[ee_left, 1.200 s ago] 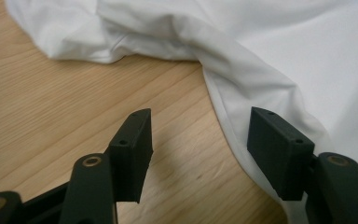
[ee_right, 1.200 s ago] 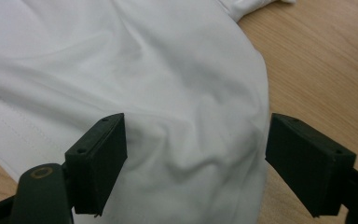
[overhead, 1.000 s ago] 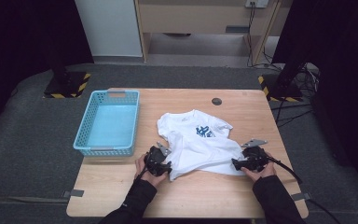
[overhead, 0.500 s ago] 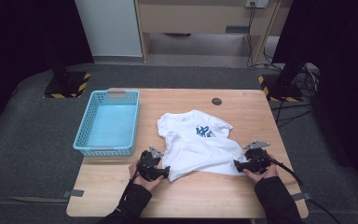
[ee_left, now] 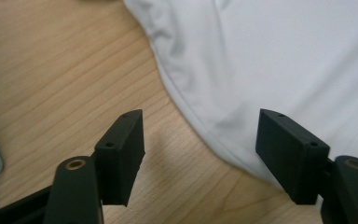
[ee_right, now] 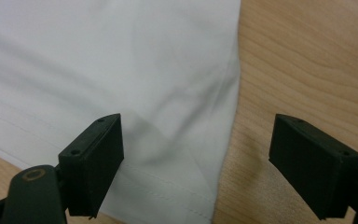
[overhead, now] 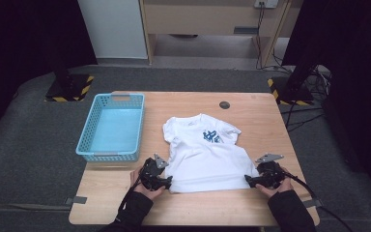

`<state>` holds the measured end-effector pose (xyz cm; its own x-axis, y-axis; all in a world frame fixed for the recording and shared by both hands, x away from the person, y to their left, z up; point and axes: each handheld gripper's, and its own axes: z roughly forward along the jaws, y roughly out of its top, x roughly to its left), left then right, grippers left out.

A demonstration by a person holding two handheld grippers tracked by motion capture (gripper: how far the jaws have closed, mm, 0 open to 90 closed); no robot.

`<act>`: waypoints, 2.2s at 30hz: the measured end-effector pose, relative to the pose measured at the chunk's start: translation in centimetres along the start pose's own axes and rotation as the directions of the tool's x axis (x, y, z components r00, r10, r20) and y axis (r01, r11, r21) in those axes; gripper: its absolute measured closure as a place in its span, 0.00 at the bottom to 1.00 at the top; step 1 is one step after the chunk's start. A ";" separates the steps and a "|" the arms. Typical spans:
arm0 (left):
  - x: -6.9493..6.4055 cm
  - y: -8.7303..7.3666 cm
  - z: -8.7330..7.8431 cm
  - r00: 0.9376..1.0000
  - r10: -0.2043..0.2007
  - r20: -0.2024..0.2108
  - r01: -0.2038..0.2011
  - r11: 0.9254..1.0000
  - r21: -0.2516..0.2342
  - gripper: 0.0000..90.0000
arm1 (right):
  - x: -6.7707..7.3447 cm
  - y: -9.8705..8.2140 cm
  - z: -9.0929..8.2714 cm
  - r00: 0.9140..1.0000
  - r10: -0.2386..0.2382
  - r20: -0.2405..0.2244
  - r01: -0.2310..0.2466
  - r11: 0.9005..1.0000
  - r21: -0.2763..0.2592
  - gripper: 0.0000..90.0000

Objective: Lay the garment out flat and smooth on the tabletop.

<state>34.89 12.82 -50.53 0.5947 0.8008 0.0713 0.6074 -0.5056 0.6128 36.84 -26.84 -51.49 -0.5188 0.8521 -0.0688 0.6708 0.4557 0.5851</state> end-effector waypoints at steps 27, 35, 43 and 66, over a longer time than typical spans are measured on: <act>-0.9 -2.8 -1.6 1.000 -0.022 -0.004 0.022 0.996 0.090 0.30 | 4.1 -1.0 -0.3 0.989 -0.050 -0.138 0.047 0.999 -0.022 0.19; 0.4 -0.8 -0.4 0.997 -0.082 -0.007 0.082 0.997 -0.009 0.31 | 3.1 0.4 -0.7 0.988 0.006 -0.154 -0.026 0.992 -0.125 0.18; 1.0 -0.5 1.2 0.997 -0.067 -0.045 0.068 0.998 0.012 0.29 | 3.3 3.3 2.1 0.988 -0.064 -0.138 0.045 0.990 -0.133 0.19; 1.2 -0.6 0.1 0.996 -0.089 0.018 0.090 0.995 -0.042 0.29 | 3.4 3.5 -0.5 0.990 0.002 -0.139 -0.029 0.980 -0.198 0.16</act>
<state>35.32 14.03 -50.89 0.5473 0.8369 0.0020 0.6359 -0.4174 0.6491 37.20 -22.50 -49.31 -0.5866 0.8086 0.0454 0.5678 0.3706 0.7350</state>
